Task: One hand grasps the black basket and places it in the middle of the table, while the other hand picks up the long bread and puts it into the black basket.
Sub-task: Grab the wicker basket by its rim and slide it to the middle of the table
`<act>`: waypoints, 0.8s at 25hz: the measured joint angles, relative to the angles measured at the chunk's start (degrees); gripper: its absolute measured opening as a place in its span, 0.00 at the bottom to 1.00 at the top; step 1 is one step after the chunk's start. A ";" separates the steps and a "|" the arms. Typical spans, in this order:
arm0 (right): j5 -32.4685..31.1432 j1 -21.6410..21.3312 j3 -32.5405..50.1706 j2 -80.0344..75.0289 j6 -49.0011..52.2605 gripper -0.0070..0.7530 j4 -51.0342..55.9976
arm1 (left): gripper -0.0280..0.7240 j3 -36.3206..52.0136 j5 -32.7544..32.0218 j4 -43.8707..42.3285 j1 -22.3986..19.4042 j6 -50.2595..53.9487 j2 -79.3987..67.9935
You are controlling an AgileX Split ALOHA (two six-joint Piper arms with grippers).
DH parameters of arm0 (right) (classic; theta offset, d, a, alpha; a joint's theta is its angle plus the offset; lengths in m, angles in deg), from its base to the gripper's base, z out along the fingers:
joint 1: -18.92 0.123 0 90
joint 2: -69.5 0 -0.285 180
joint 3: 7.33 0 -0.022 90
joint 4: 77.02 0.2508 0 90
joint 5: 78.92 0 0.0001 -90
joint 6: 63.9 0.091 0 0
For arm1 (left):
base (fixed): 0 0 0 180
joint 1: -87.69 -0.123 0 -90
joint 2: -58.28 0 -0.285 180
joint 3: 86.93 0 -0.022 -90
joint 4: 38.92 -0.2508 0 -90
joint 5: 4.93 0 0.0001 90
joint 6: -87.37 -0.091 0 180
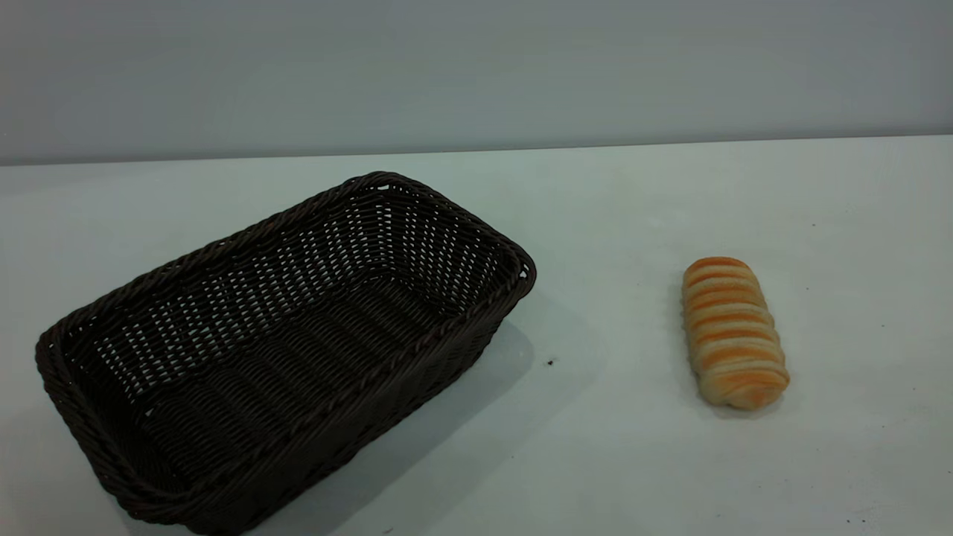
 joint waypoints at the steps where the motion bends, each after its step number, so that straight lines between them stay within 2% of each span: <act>1: 0.00 0.00 0.00 0.00 0.00 0.38 0.20 | 0.74 0.00 0.00 0.39 0.00 0.21 0.00; 6: 1.74 -0.07 -0.13 0.00 2.35 0.38 4.45 | 0.74 -0.24 1.76 2.61 0.00 8.41 0.00; 12: 16.65 -0.55 -0.17 -3.48 4.82 0.38 9.03 | 0.74 -0.37 10.91 2.77 0.00 18.59 -5.68; 20: 30.18 -0.55 -0.17 -21.31 5.65 0.38 9.47 | 0.74 -0.37 23.74 3.07 0.00 24.73 -33.39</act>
